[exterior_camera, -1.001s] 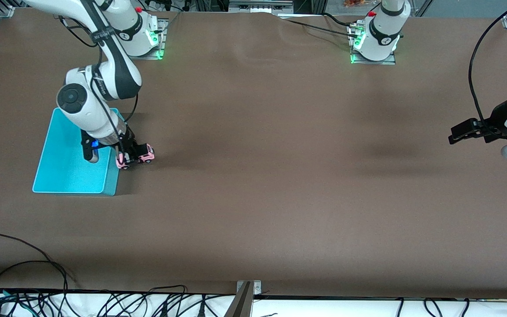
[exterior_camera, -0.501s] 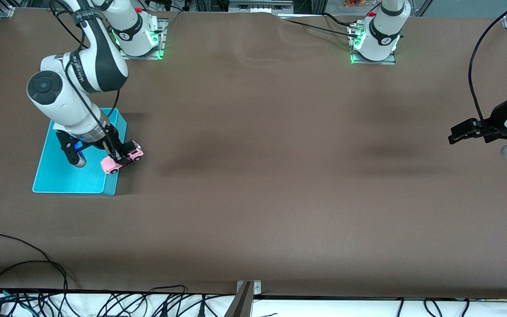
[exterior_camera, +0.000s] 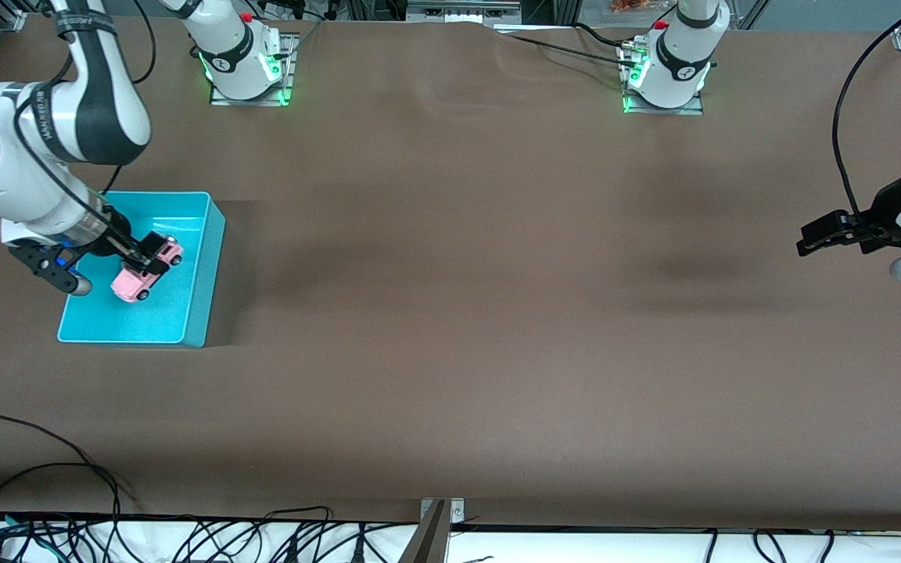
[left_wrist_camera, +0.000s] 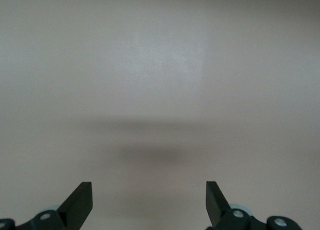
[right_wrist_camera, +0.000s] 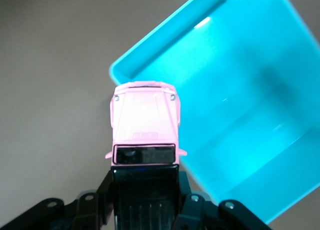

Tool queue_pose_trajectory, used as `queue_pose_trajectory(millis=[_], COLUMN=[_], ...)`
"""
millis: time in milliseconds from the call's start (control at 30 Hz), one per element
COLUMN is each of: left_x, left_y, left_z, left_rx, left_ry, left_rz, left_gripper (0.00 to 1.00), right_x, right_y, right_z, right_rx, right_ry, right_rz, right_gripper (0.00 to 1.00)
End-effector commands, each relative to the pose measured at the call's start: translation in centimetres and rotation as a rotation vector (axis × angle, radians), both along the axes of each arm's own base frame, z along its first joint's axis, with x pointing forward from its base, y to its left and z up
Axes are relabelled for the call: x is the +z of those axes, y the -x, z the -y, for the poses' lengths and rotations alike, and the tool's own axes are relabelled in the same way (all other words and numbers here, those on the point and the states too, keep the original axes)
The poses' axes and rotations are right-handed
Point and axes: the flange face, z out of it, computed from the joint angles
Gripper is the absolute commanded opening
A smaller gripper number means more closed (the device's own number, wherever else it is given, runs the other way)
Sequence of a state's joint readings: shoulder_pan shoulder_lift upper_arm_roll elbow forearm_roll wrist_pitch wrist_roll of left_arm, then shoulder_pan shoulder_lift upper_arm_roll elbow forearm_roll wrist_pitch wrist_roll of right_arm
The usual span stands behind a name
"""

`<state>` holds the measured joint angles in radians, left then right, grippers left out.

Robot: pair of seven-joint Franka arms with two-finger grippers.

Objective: Wind and store pink jeep toy

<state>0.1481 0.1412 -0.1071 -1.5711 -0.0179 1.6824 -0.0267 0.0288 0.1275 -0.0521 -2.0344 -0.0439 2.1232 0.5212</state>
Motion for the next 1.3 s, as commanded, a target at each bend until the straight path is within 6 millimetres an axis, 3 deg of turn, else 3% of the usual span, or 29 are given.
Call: queue_pose_trajectory(millis=[0,200,434,667,734,1034,1268], left_x=[0.2,0.2,0.2,0.2,0.3,0.2,0.2], left_y=[0.6,0.6,0.6,0.6,0.6,0.6,0.6], left_z=[0.1,0.1,0.1,0.2,0.3,0.3,0.3], left_rx=[-0.02,-0.02,-0.018,-0.017,-0.018,-0.017,-0.017], left_ry=[0.014,0.014,0.014,0.014,0.014,0.014,0.014], left_rz=[0.005,0.005,0.005,0.004,0.005,0.004,0.004], left_gripper=[1.0,1.0,1.0,1.0,1.0,1.0,1.0], right_x=[-2.2,-4.4,-9.5,-13.3,-14.5,-15.6,-17.8], right_y=[1.4,2.7,5.3,5.9,6.4,6.6,7.3], right_z=[3.8,7.5,9.0,9.2,10.5,10.6,10.9], right_rx=[0.118,0.161,0.152,0.149,0.129,0.128,0.113], right_ry=[0.003,0.001,0.01,0.007,0.006,0.008,0.015], right_rz=[-0.062,-0.109,-0.156,-0.194,-0.212,-0.212,-0.188], right_gripper=[0.0,0.0,0.0,0.0,0.0,0.0,0.0])
